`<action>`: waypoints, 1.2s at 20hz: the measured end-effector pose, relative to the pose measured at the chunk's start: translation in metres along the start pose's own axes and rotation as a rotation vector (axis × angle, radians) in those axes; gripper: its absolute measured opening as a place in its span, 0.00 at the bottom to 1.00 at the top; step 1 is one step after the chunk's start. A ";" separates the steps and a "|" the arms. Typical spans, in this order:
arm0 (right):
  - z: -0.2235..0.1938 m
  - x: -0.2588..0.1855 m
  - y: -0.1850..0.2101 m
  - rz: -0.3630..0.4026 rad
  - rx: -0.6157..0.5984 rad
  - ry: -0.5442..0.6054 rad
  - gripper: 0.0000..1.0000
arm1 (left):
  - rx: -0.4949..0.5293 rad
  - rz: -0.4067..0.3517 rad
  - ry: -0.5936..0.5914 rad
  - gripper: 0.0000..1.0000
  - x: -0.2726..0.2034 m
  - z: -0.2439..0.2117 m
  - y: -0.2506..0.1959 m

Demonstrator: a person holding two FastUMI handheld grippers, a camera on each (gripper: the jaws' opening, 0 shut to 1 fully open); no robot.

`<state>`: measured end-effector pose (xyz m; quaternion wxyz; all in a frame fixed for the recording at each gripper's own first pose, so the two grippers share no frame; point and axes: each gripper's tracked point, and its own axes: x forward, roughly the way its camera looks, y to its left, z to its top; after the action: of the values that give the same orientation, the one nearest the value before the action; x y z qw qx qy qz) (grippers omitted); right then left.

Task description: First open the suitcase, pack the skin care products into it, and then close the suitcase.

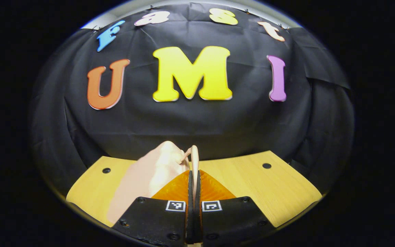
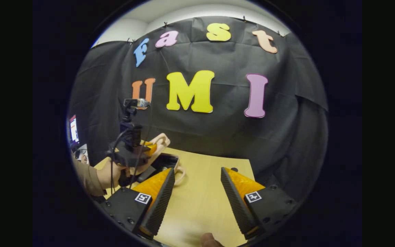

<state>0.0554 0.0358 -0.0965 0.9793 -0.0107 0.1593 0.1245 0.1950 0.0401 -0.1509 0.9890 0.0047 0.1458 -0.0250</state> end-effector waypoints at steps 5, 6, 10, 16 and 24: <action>-0.027 -0.009 -0.034 -0.042 0.000 0.039 0.81 | 0.075 -0.027 0.178 0.06 0.027 -0.062 -0.049; -0.030 -0.010 -0.041 -0.046 0.005 0.045 0.81 | 0.078 -0.033 0.205 0.07 0.030 -0.072 -0.052; -0.038 -0.013 -0.065 -0.053 0.005 0.048 0.81 | 0.073 -0.050 0.214 0.34 0.028 -0.072 -0.069; -0.006 -0.001 -0.073 0.000 0.006 -0.033 0.81 | 0.039 0.056 0.011 0.98 -0.018 0.018 -0.057; 0.072 0.001 -0.024 0.044 -0.015 -0.188 0.81 | -0.057 0.276 -0.225 0.94 -0.169 0.111 0.011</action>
<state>0.0845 0.0174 -0.0284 0.9869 -0.0029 0.0659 0.1475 0.0658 0.0576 0.0039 0.9928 -0.0063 0.0330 0.1147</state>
